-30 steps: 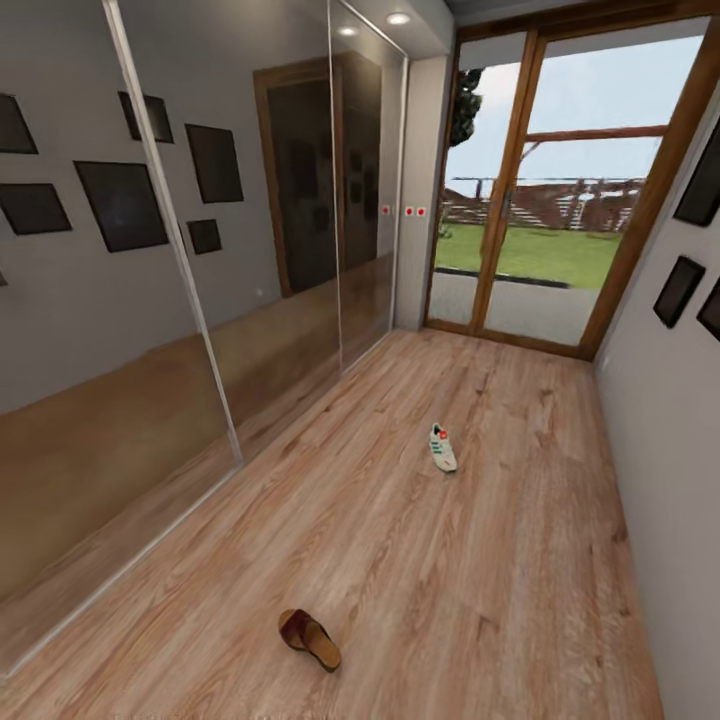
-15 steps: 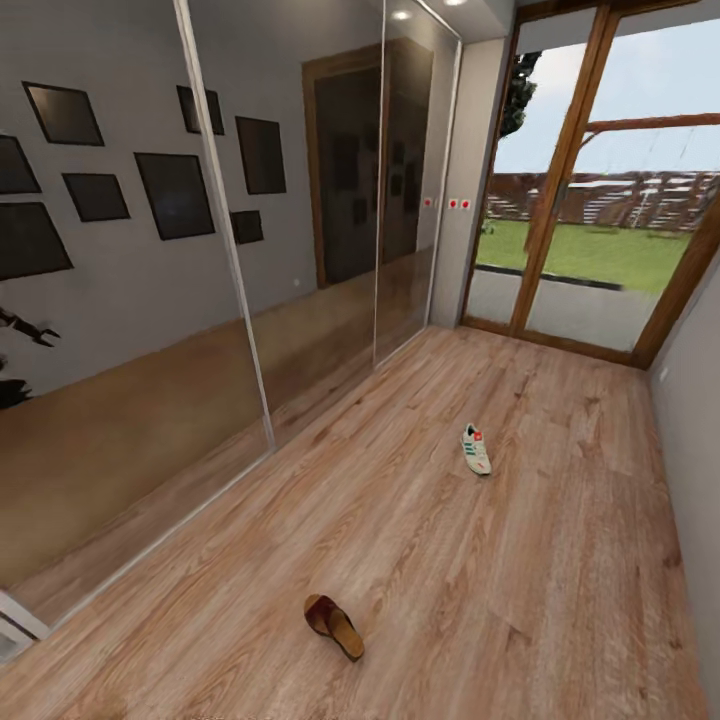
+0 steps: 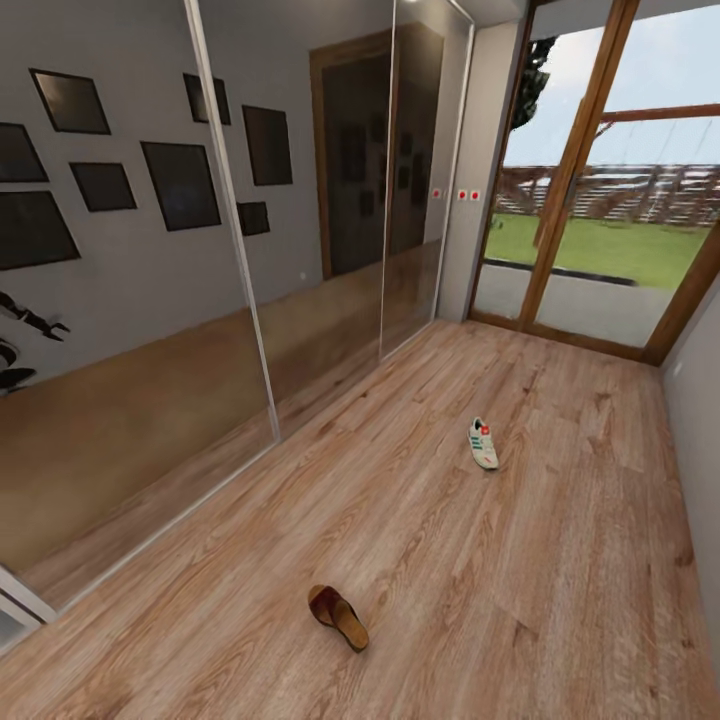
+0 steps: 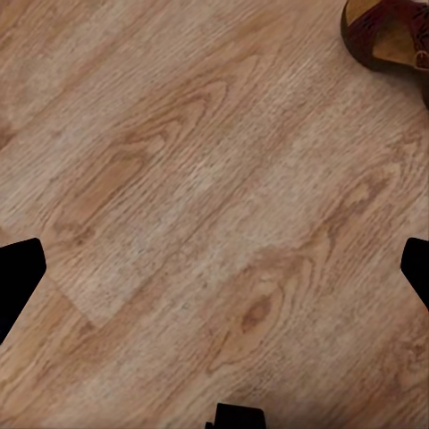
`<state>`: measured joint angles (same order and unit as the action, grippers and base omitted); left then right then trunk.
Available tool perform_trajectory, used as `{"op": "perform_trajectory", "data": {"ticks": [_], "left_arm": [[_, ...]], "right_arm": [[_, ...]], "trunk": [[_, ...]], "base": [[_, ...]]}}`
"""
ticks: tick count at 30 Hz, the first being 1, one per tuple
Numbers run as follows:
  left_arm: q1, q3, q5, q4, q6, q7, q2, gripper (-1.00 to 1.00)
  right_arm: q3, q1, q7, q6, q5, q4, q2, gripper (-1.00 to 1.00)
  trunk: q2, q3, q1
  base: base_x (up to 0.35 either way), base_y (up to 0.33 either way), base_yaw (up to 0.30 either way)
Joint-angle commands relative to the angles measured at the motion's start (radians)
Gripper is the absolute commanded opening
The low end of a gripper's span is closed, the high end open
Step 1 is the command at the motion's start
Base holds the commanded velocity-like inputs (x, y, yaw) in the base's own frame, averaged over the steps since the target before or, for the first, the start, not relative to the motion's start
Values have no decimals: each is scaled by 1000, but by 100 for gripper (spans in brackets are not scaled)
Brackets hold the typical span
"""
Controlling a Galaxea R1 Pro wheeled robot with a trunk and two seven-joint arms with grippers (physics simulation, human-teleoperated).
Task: Pick up the two gym shoes and the two sandals from the corridor floor and place them onto the hallstand (shoe rack) in the corridor, making sure they are on the rack and not on the floor. Arrange them so the two gym shoes are next to each other and the two sandals are next to each other.
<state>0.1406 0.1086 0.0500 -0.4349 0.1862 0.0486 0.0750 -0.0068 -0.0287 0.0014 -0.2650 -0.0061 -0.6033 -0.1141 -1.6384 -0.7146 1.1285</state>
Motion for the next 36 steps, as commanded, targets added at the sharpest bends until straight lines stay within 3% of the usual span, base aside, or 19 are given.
{"op": "perform_trajectory", "data": {"ticks": [1, 36], "left_arm": [[1, 3, 5, 1, 2, 5, -1, 100], [1, 3, 5, 1, 2, 5, 0, 100]], "right_arm": [[-1, 0, 0, -3, 0, 1, 0, 100], [-1, 0, 2, -3, 1, 6, -6, 100]], "trunk": [[-8, -4, 4], [-253, -114, 138]], "base": [[0, 0, 0], [0, 0, 0]]}}
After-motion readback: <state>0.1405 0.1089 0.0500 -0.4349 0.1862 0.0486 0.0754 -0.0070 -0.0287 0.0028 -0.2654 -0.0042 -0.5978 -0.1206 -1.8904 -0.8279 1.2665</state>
